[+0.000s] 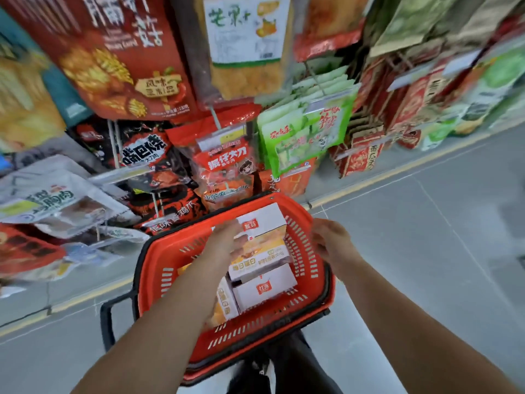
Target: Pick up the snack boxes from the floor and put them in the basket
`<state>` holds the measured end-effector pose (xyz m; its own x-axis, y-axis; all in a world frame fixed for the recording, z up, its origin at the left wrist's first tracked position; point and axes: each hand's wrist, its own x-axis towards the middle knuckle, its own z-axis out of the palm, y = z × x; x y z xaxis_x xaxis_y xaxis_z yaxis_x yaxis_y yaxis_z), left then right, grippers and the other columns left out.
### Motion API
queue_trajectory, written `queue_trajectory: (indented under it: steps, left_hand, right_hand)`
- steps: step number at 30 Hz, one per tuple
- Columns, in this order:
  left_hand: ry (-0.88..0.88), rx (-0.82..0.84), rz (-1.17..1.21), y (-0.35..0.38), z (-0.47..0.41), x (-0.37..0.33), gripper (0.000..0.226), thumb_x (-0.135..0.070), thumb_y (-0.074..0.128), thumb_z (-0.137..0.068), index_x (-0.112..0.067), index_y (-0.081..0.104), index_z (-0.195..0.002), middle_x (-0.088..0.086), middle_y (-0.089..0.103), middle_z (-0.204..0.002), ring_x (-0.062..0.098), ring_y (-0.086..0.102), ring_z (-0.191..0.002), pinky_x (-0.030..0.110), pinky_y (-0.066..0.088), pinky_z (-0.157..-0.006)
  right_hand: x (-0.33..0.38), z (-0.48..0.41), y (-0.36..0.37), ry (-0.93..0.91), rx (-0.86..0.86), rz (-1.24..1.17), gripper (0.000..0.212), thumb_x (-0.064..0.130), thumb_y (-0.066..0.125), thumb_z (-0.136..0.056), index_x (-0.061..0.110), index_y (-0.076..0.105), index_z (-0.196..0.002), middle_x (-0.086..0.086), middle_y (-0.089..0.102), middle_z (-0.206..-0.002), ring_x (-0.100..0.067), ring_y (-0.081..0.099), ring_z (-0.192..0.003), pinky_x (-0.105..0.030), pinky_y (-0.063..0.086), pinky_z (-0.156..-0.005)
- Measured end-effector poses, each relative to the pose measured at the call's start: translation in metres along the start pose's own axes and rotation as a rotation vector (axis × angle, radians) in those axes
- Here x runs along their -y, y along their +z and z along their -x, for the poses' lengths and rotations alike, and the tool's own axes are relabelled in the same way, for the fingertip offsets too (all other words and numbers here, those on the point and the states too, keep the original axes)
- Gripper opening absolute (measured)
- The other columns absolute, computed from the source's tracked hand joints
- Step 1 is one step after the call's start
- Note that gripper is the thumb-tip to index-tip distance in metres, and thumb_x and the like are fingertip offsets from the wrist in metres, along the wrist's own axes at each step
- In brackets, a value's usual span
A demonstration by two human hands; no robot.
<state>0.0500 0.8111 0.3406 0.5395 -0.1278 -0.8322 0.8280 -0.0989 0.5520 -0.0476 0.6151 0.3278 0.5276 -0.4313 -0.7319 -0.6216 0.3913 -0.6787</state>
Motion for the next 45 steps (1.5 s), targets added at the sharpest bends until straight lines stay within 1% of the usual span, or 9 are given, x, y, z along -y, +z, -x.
queue_trajectory:
  steps: [2,4,6,8,10,18,24,35,45]
  left_hand:
    - [0.041,0.044,-0.043,0.008,0.029,-0.008,0.016,-0.017,0.054,-0.094,-0.015,0.058,-0.110,0.004,0.060,-0.118,0.021,0.058,-0.105,0.039,0.043,-0.101]
    - [0.105,0.112,-0.061,0.022,0.066,-0.016,0.006,-0.019,0.053,-0.095,-0.019,0.059,-0.095,0.001,0.061,-0.107,0.019,0.059,-0.101,0.035,0.042,-0.093]
    - [0.188,0.184,-0.090,0.036,0.099,-0.016,0.010,-0.020,0.050,-0.097,-0.019,0.059,-0.097,0.000,0.061,-0.102,0.018,0.059,-0.096,0.034,0.042,-0.087]
    - [0.234,0.260,-0.116,0.052,0.131,-0.011,0.014,-0.019,0.047,-0.098,-0.018,0.057,-0.107,-0.001,0.062,-0.098,0.015,0.060,-0.090,0.033,0.042,-0.080]
    - [0.240,0.340,-0.129,0.070,0.163,-0.001,0.012,-0.018,0.048,-0.097,-0.018,0.057,-0.105,-0.001,0.063,-0.092,0.013,0.060,-0.083,0.029,0.041,-0.073]
    - [0.276,0.556,-0.323,0.156,0.239,0.048,0.018,-0.010,0.045,-0.096,-0.021,0.058,-0.088,-0.003,0.061,-0.082,0.011,0.058,-0.072,0.024,0.035,-0.060]
    - [0.263,0.703,-0.463,0.251,0.264,0.106,0.018,-0.013,0.043,-0.097,-0.022,0.057,-0.091,-0.003,0.062,-0.088,0.011,0.059,-0.075,0.025,0.039,-0.063]
    - [0.164,0.760,-0.588,0.419,0.288,0.215,0.017,-0.014,0.043,-0.097,-0.023,0.056,-0.091,-0.004,0.061,-0.086,0.009,0.059,-0.075,0.024,0.040,-0.065]
    - [0.091,0.780,-0.678,0.564,0.263,0.231,0.016,-0.012,0.044,-0.096,-0.022,0.057,-0.093,-0.002,0.061,-0.090,0.012,0.059,-0.079,0.025,0.042,-0.067]
  right_hand:
    - [0.001,0.037,-0.011,-0.048,0.005,-0.077,0.008,0.014,0.060,-0.091,0.010,0.057,-0.097,-0.007,0.063,-0.083,-0.021,0.063,-0.075,-0.029,0.051,-0.065]
    - [-0.002,0.078,-0.022,-0.101,-0.023,-0.166,0.006,0.011,0.057,-0.093,0.012,0.055,-0.087,-0.004,0.058,-0.073,-0.015,0.059,-0.062,-0.023,0.051,-0.056]
    - [-0.006,0.118,-0.035,-0.125,-0.066,-0.253,0.009,0.009,0.056,-0.094,0.014,0.055,-0.086,-0.003,0.053,-0.070,-0.013,0.051,-0.060,-0.022,0.047,-0.058]
    - [-0.013,0.153,-0.053,-0.150,-0.118,-0.335,0.004,0.011,0.057,-0.094,0.013,0.055,-0.096,-0.001,0.055,-0.074,-0.013,0.051,-0.065,-0.024,0.046,-0.067]
    - [-0.021,0.185,-0.077,-0.187,-0.177,-0.388,0.009,0.011,0.058,-0.093,0.013,0.056,-0.101,0.000,0.057,-0.081,-0.012,0.054,-0.070,-0.025,0.047,-0.072]
    - [-0.059,0.257,-0.174,-0.277,-0.414,-0.660,0.006,0.016,0.060,-0.092,0.021,0.059,-0.090,0.002,0.061,-0.086,-0.009,0.055,-0.070,-0.021,0.046,-0.067]
    - [-0.089,0.279,-0.275,-0.300,-0.536,-0.732,0.005,0.015,0.061,-0.091,0.019,0.057,-0.090,0.002,0.058,-0.081,-0.010,0.054,-0.065,-0.021,0.044,-0.064]
    - [-0.134,0.279,-0.453,-0.233,-0.661,-0.813,0.007,0.014,0.059,-0.092,0.020,0.058,-0.087,0.001,0.058,-0.083,-0.011,0.055,-0.070,-0.021,0.046,-0.066]
    - [-0.124,0.219,-0.562,-0.112,-0.722,-0.904,0.006,0.014,0.059,-0.092,0.019,0.058,-0.088,0.001,0.060,-0.086,-0.013,0.057,-0.075,-0.023,0.047,-0.069]
